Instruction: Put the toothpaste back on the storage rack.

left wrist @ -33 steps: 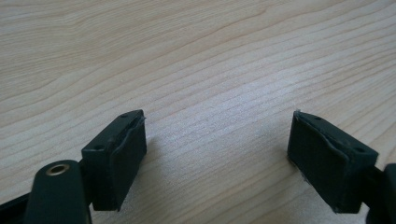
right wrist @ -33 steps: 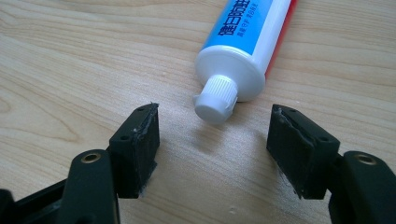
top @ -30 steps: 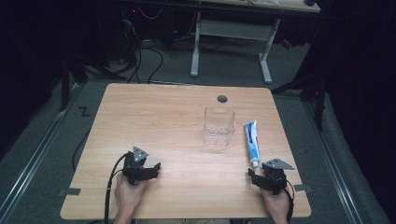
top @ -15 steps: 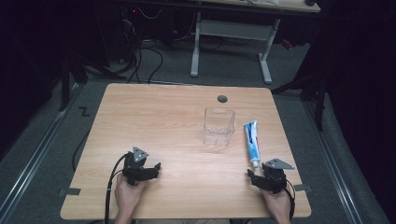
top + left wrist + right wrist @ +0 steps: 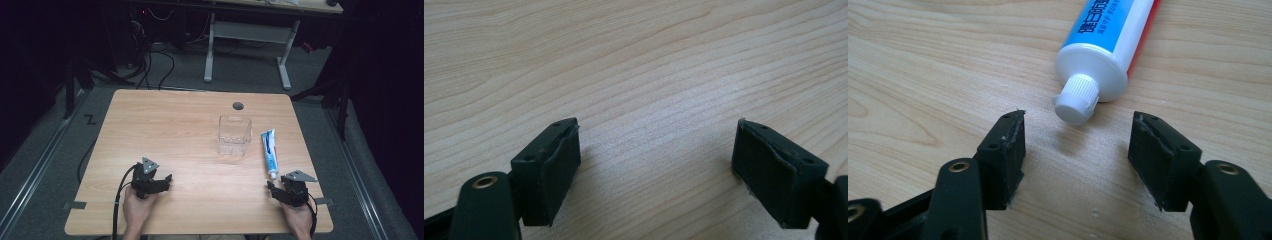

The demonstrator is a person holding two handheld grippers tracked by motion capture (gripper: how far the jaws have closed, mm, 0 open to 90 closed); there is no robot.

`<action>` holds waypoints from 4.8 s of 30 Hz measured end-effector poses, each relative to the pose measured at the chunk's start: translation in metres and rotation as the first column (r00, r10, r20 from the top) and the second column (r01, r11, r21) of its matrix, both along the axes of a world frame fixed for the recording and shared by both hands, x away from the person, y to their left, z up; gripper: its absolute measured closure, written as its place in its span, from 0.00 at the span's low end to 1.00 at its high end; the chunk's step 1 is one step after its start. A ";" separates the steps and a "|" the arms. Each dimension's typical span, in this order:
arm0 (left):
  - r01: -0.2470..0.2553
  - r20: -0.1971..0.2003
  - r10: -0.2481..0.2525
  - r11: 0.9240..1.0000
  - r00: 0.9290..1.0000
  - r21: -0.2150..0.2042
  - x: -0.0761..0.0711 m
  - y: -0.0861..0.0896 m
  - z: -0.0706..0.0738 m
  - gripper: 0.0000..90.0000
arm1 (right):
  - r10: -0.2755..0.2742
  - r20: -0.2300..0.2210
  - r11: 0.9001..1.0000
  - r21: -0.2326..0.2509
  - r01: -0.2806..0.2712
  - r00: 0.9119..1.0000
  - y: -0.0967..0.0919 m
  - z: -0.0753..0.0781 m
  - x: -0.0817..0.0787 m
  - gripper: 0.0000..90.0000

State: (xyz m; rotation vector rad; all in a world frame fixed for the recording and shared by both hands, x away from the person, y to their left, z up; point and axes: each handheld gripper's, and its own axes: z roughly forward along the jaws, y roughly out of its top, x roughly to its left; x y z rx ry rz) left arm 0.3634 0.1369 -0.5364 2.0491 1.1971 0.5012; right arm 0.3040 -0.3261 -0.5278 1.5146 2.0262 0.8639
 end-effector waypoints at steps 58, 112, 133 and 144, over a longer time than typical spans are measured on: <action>-0.011 0.002 0.011 1.000 1.000 0.000 0.000 0.000 0.000 0.23 | 0.070 0.031 0.994 0.080 -0.072 0.997 0.000 0.068 0.034 0.48; -0.021 0.004 0.021 1.000 1.000 -0.001 0.001 -0.001 0.000 0.25 | -0.130 -0.210 0.990 -0.088 0.114 0.969 0.011 0.040 0.155 0.48; -0.021 0.003 0.021 1.000 1.000 -0.001 0.001 -0.001 0.000 0.25 | -0.194 -0.295 0.980 -0.094 0.174 0.935 0.004 0.028 0.178 0.49; -0.022 0.003 0.022 1.000 1.000 0.000 0.001 -0.001 0.000 0.25 | -0.190 -0.316 0.981 -0.093 0.169 0.930 0.001 0.027 0.178 0.56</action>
